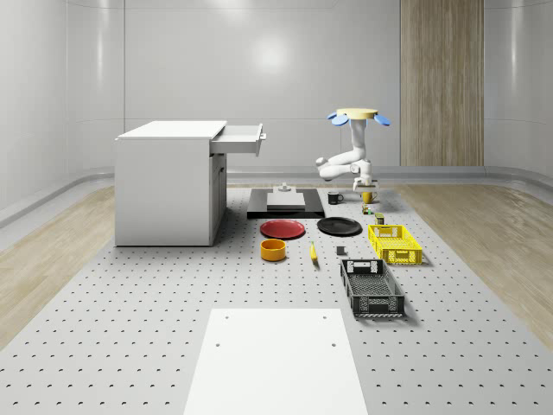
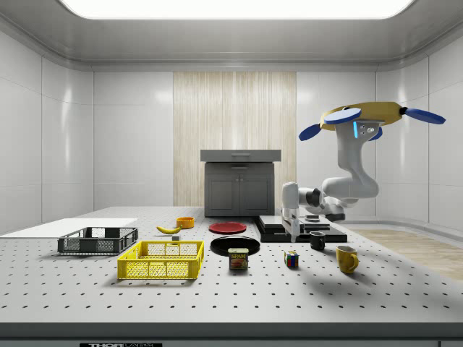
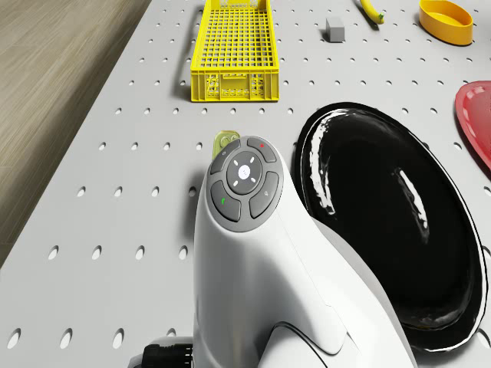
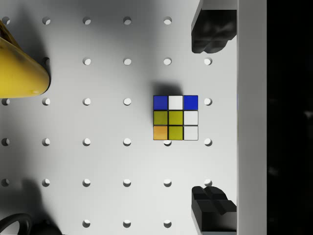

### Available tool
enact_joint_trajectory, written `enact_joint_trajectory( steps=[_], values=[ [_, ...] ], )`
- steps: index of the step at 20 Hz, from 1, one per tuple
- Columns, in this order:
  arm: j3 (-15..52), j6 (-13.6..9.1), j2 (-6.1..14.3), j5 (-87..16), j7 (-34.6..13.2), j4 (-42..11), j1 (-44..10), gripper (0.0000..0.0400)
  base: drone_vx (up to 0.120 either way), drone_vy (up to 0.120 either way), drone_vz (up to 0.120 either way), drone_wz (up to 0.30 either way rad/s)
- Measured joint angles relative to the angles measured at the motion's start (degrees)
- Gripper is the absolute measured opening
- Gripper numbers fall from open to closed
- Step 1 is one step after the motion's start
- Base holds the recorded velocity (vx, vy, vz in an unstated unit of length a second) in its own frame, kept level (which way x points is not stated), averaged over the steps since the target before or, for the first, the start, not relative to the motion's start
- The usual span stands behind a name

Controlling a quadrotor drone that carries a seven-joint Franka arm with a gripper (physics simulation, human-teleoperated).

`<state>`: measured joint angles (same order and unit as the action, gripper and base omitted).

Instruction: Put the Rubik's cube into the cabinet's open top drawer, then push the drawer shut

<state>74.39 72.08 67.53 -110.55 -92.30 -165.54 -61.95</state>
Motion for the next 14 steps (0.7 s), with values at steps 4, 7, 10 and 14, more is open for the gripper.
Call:
enact_joint_trajectory(
  steps=[4, 7, 10, 14],
  values=[
    [0.33, 1.00, 1.10, 0.57, -0.34, 0.08, -0.36, 0.0400, 0.000, 0.000, -0.120, 0.000],
    [0.56, 1.73, 1.89, 0.98, -0.58, 0.13, -0.62, 0.0400, 0.000, 0.000, -0.120, 0.000],
    [0.78, 2.45, 2.67, 1.37, -0.81, 0.19, -0.86, 0.0400, 0.000, 0.000, -0.120, 0.000],
    [0.53, 3.65, 3.81, 1.40, -0.99, 0.31, -1.07, 0.0400, 0.000, 0.000, -0.070, 0.000]
  ],
)
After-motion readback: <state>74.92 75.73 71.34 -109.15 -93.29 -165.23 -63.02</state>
